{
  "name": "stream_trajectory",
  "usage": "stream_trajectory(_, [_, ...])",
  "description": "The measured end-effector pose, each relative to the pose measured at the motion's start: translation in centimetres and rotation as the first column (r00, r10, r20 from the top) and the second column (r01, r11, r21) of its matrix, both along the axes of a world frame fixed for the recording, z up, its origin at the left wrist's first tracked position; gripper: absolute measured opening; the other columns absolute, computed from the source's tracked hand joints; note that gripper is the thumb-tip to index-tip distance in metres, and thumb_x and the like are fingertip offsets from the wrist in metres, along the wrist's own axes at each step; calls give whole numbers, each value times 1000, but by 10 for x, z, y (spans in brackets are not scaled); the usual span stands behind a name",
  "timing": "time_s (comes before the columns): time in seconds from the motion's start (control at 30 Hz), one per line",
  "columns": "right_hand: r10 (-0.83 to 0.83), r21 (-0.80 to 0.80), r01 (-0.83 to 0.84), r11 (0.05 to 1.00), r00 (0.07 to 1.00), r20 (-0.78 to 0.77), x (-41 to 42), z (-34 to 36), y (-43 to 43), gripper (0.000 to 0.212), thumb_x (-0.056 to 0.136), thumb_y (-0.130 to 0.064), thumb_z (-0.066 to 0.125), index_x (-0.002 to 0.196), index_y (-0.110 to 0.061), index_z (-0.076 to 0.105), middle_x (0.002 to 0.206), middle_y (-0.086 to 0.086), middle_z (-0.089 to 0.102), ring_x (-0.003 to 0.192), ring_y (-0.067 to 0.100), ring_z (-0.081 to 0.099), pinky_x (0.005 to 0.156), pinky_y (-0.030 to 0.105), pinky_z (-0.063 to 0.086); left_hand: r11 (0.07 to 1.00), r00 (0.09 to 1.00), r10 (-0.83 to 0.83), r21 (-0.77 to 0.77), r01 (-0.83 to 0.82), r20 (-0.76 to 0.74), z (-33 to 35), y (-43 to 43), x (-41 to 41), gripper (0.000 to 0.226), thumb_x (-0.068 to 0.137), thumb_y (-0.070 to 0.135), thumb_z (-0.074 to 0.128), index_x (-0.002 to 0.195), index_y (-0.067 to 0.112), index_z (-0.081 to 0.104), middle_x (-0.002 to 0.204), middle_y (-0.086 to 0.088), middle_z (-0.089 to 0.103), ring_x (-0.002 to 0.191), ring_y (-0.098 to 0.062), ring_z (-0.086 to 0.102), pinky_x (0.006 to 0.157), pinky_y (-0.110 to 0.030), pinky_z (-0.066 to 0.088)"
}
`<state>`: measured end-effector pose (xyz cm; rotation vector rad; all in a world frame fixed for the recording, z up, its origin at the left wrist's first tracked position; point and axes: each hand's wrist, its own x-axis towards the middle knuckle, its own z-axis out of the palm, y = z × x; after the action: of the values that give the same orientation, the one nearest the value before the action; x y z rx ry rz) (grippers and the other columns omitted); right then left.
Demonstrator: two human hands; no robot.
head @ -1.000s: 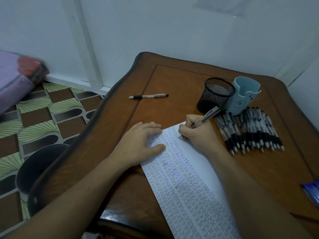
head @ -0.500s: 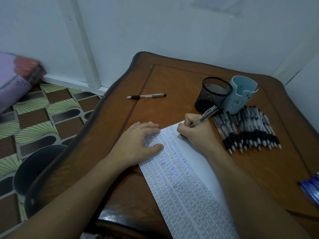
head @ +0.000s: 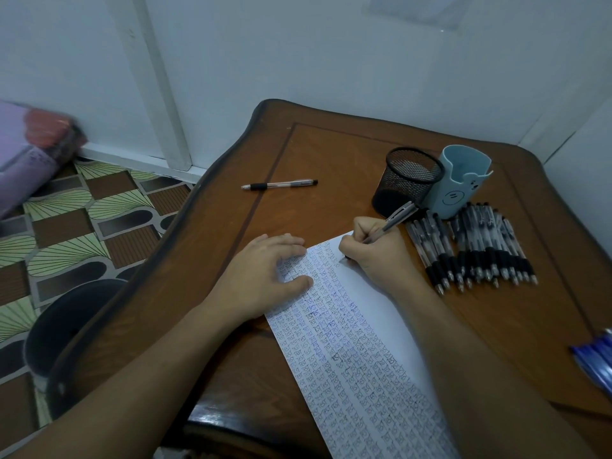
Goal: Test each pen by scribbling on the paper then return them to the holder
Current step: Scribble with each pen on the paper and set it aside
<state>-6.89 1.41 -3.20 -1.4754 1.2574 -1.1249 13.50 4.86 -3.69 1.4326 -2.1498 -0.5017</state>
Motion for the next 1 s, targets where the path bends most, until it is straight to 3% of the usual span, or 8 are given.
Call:
stream_trajectory(0.1, [5, 1, -5, 1000, 1000, 1, -2, 1, -1, 51, 79, 12, 59, 55, -19, 28, 60, 6, 22, 61, 20, 27, 53, 27, 35, 1000, 1000, 2, 0, -2, -1, 0, 0, 0, 68, 72, 59, 54, 130, 25, 60, 141, 16, 49, 124, 15, 26, 110, -17, 9])
stream_trajectory(0.33, [4, 2, -4, 1000, 1000, 16, 0, -1, -1, 46, 83, 9, 61, 57, -15, 30, 58, 1, 27, 58, 10, 34, 52, 23, 45, 1000, 1000, 3, -1, -3, 2, -1, -1, 1, 68, 72, 60, 54, 130, 26, 60, 141, 16, 49, 124, 15, 26, 110, -17, 9])
stream_trajectory(0.57, [-24, -19, 25, 999, 999, 48, 0, 1, -2, 49, 83, 15, 57, 56, -16, 29, 56, 0, 26, 54, 7, 33, 48, 18, 43, 1000, 1000, -4, 4, 4, -1, -1, 0, 1, 68, 72, 60, 54, 130, 25, 60, 141, 16, 49, 124, 16, 25, 109, -16, 8])
stream_trajectory(0.77, [1, -8, 0, 1000, 999, 39, 1, -2, -2, 45, 81, 12, 59, 57, -11, 29, 58, 2, 24, 56, 12, 31, 50, 22, 43, 1000, 1000, -4, 11, 4, -6, 0, 0, 1, 68, 72, 59, 54, 130, 24, 60, 141, 16, 49, 124, 16, 25, 110, -16, 9])
stream_trajectory(1.0, [17, 30, -20, 999, 995, 102, 0, 0, -4, 49, 76, 7, 59, 53, -21, 26, 56, -2, 20, 55, 11, 26, 50, 24, 36, 1000, 1000, -9, 13, 10, -6, -1, -1, 1, 75, 70, 67, 51, 131, 25, 59, 142, 16, 49, 125, 16, 25, 111, -18, 9])
